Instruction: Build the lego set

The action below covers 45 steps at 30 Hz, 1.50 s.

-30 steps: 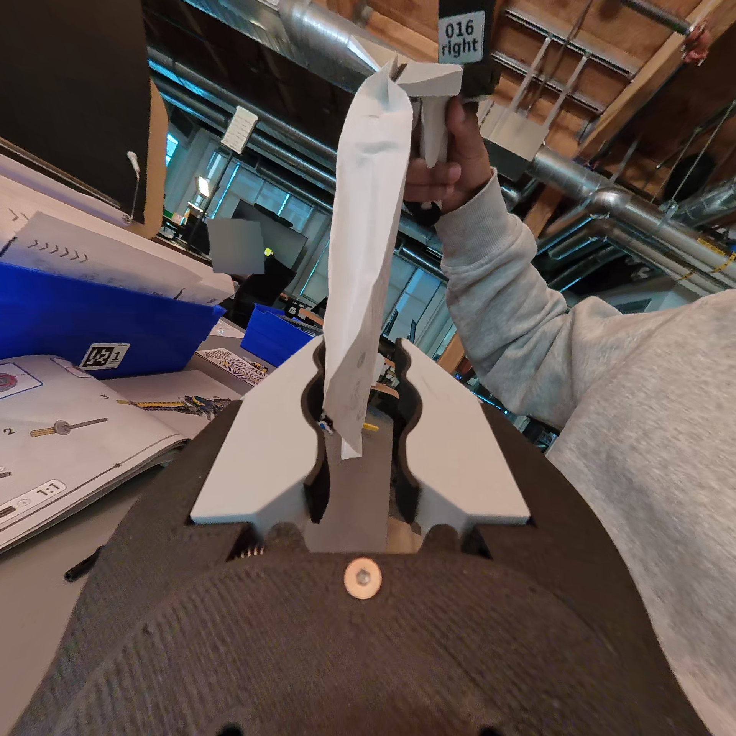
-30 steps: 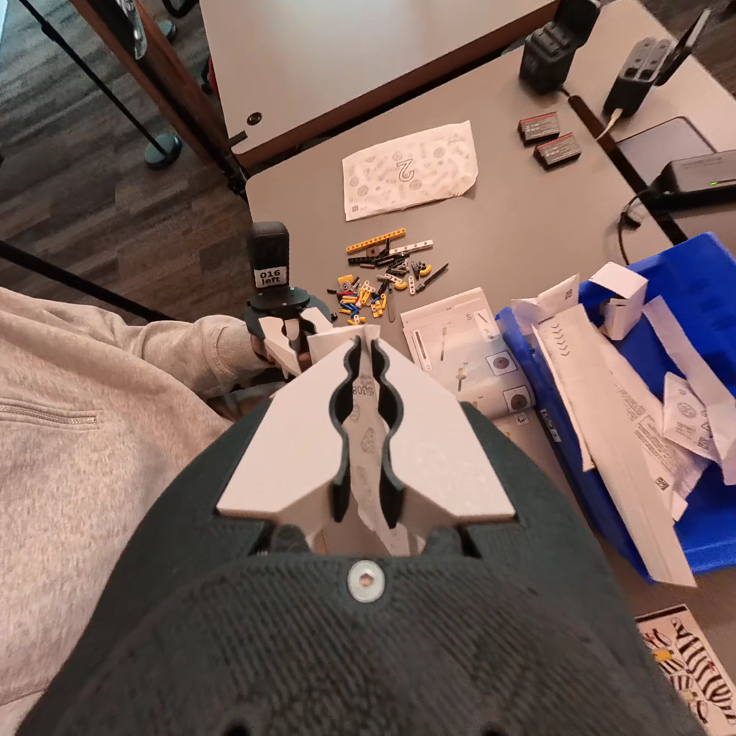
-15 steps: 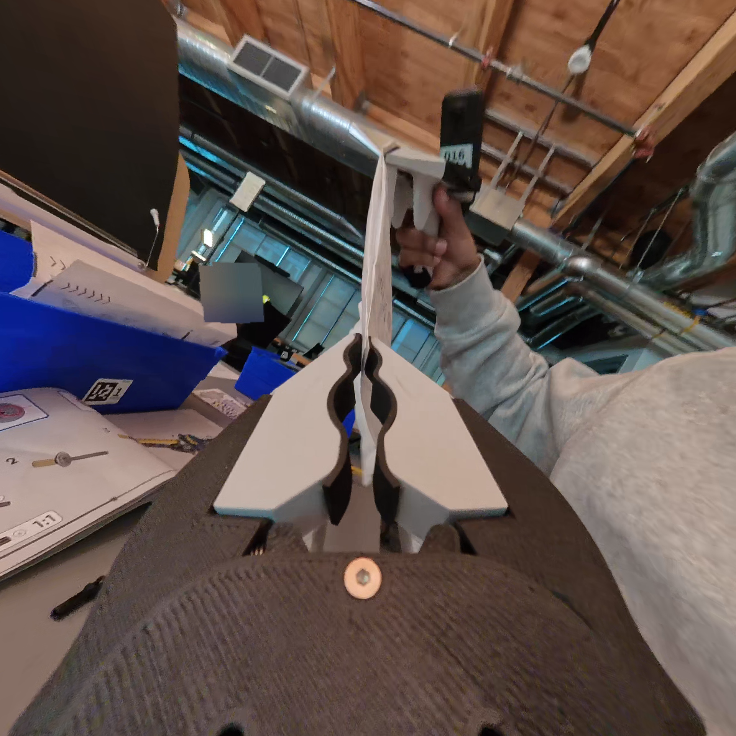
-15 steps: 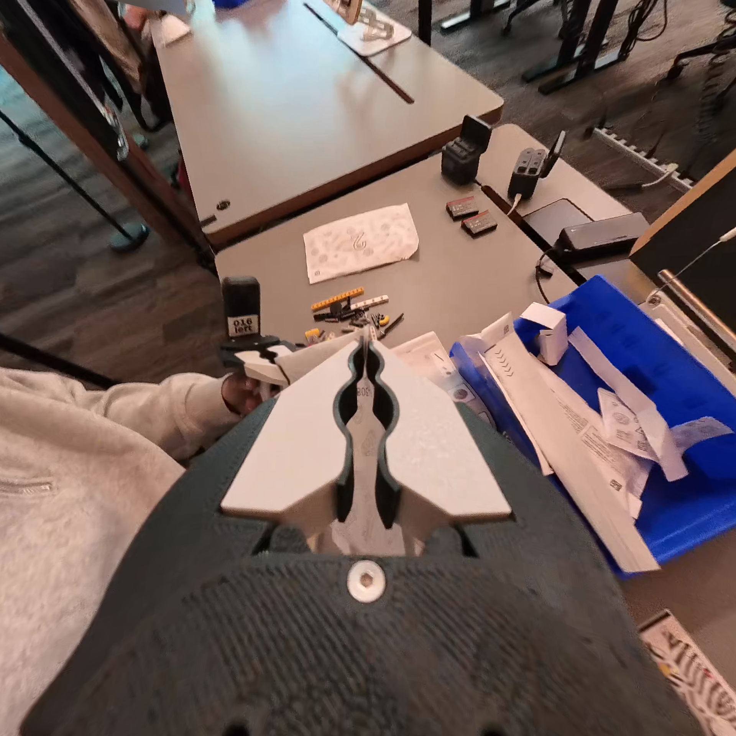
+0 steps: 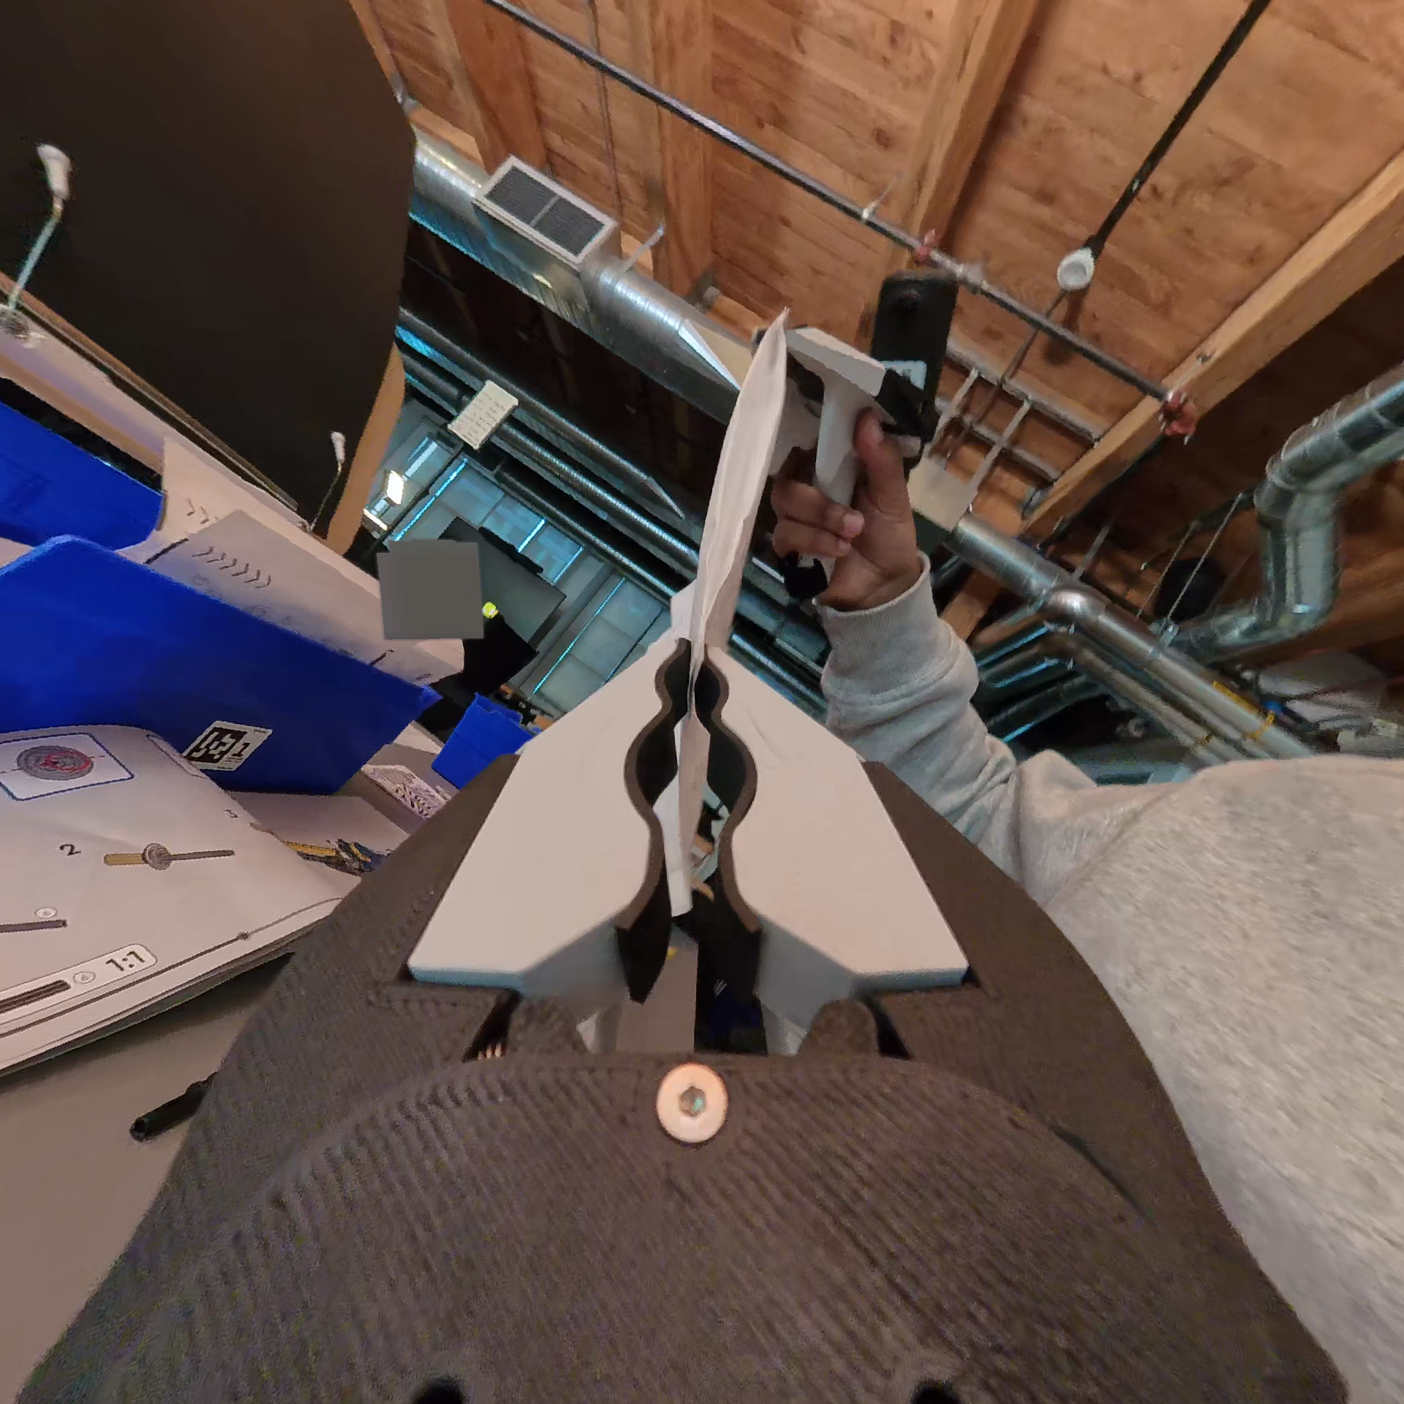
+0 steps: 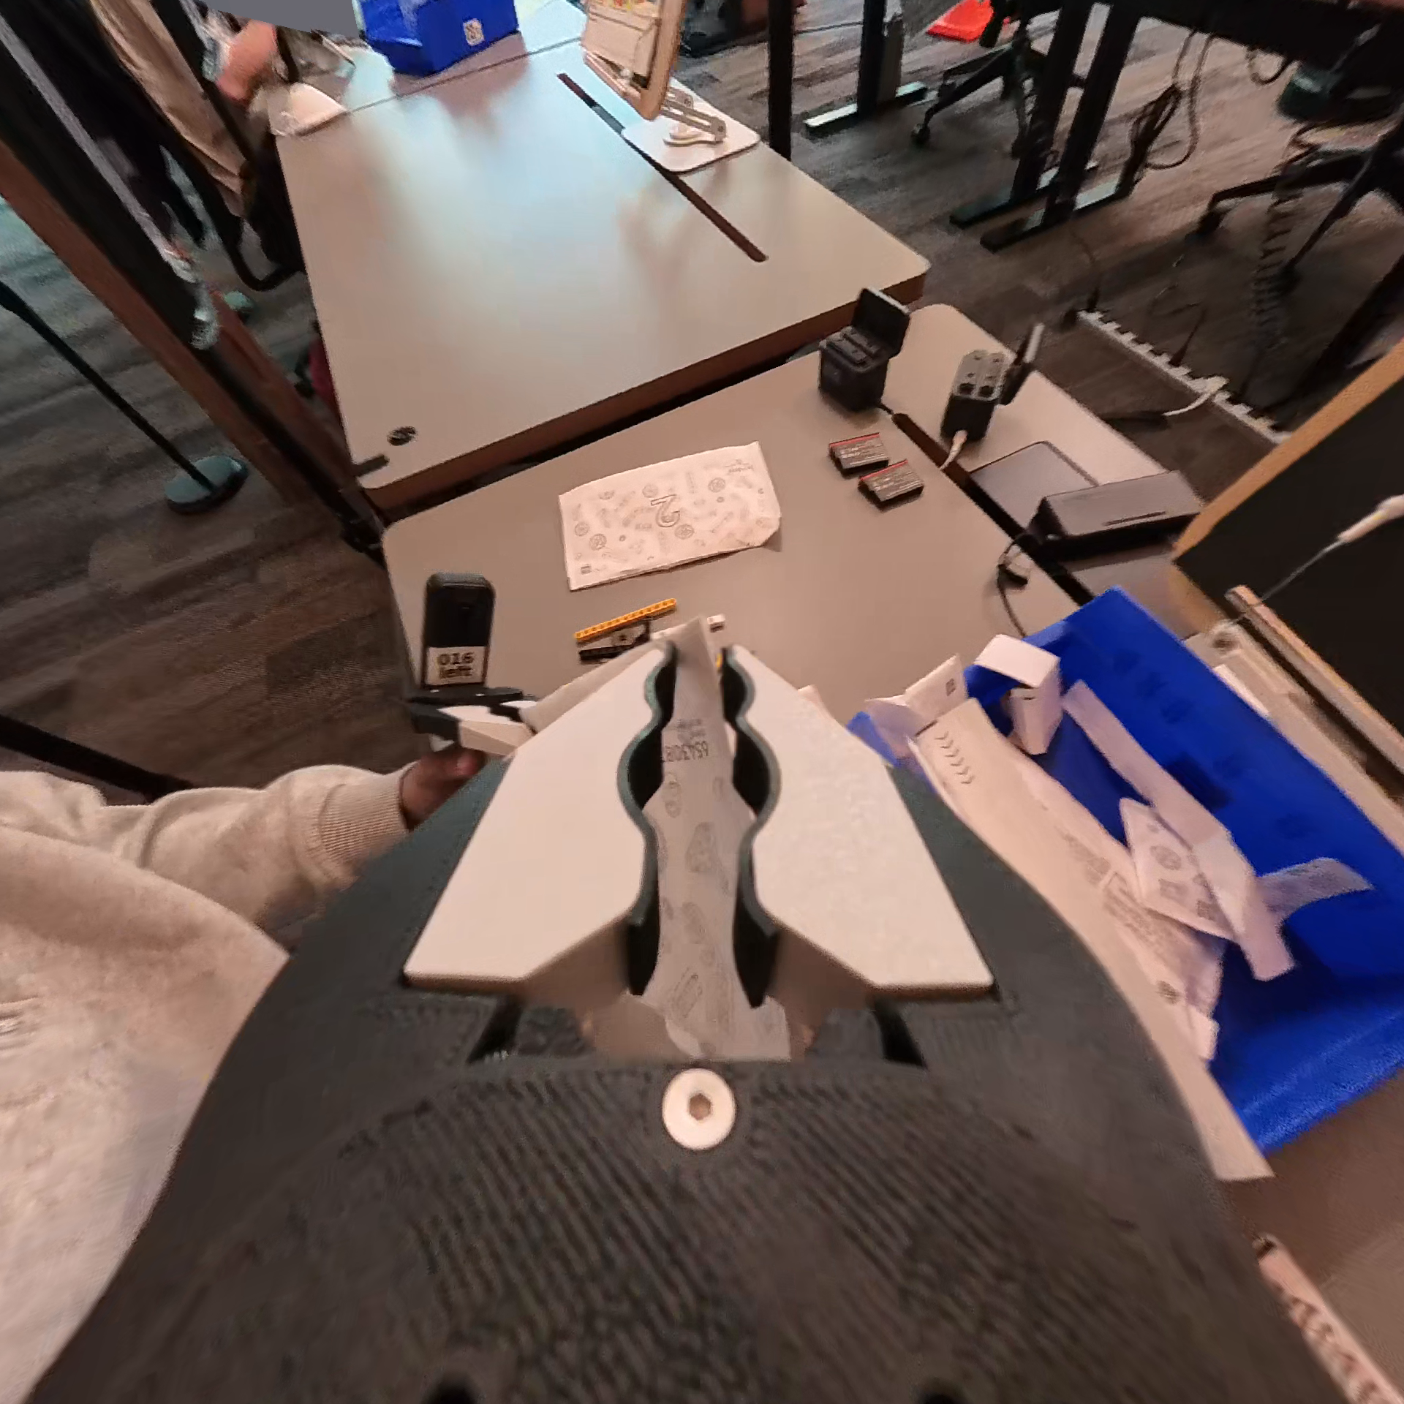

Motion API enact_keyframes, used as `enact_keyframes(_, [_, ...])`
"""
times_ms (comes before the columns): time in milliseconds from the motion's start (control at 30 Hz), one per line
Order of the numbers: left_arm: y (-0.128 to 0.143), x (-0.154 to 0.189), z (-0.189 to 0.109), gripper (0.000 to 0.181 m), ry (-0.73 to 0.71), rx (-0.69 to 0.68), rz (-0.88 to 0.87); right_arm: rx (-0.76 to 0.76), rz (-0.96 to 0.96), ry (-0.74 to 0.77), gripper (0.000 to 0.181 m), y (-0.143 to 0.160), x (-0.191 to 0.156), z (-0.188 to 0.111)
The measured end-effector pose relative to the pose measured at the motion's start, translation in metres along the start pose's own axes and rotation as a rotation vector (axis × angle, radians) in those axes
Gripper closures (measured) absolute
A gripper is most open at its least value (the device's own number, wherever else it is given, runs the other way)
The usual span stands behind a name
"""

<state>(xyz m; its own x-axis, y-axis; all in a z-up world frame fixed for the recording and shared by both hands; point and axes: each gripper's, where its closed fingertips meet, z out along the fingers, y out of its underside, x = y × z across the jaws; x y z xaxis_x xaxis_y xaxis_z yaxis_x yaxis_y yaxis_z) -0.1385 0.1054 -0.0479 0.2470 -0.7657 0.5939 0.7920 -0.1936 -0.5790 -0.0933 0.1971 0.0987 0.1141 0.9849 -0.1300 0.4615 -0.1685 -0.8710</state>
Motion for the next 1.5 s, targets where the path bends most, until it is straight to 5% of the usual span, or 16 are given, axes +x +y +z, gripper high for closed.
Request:
enact_keyframes(133, [-0.019, -0.006, -0.012, 0.181, -0.006, 0.104, -0.057, 0.027, -0.084, 0.133, 0.137, -0.006, 0.011, 0.006])
enact_keyframes(333, [-0.046, -0.014, -0.032, 0.181, -0.019, 0.247, -0.096, 0.153, -0.073, 0.341, 0.12, 0.015, 0.038, 0.0])
enact_keyframes(567, [-0.058, -0.018, -0.042, 0.181, -0.02, 0.324, -0.132, 0.17, 0.333, -0.018, 0.104, 0.079, -0.002, 0.051])
enact_keyframes(667, [-0.056, -0.017, -0.04, 0.181, -0.022, 0.318, -0.125, 0.155, 0.402, -0.18, 0.123, 0.083, -0.026, 0.076])
enact_keyframes(733, [-0.061, -0.018, -0.044, 0.181, -0.026, 0.341, -0.127, 0.143, 0.387, -0.182, 0.155, 0.084, -0.026, 0.089])
enact_keyframes(900, [-0.081, -0.026, -0.062, 0.18, -0.104, 0.406, -0.081, 0.178, 0.423, -0.274, 0.176, 0.063, -0.029, 0.116])
enact_keyframes(967, [-0.094, -0.03, -0.075, 0.154, -0.173, 0.441, -0.034, 0.195, 0.426, -0.295, 0.18, 0.053, -0.03, 0.132])
enact_keyframes(1067, [-0.128, -0.038, -0.112, 0.132, -0.346, 0.529, 0.08, 0.218, 0.454, -0.307, 0.18, 0.039, -0.027, 0.166])
enact_keyframes(1300, [-0.197, -0.032, -0.225, 0.131, -0.986, 0.67, 0.516, 0.197, 0.766, -0.416, 0.181, 0.024, -0.024, 0.296])
enact_keyframes(1500, [-0.21, -0.033, -0.264, 0.132, -1.113, 0.745, 0.499, 0.135, 0.975, -0.404, 0.181, 0.038, -0.028, 0.41])
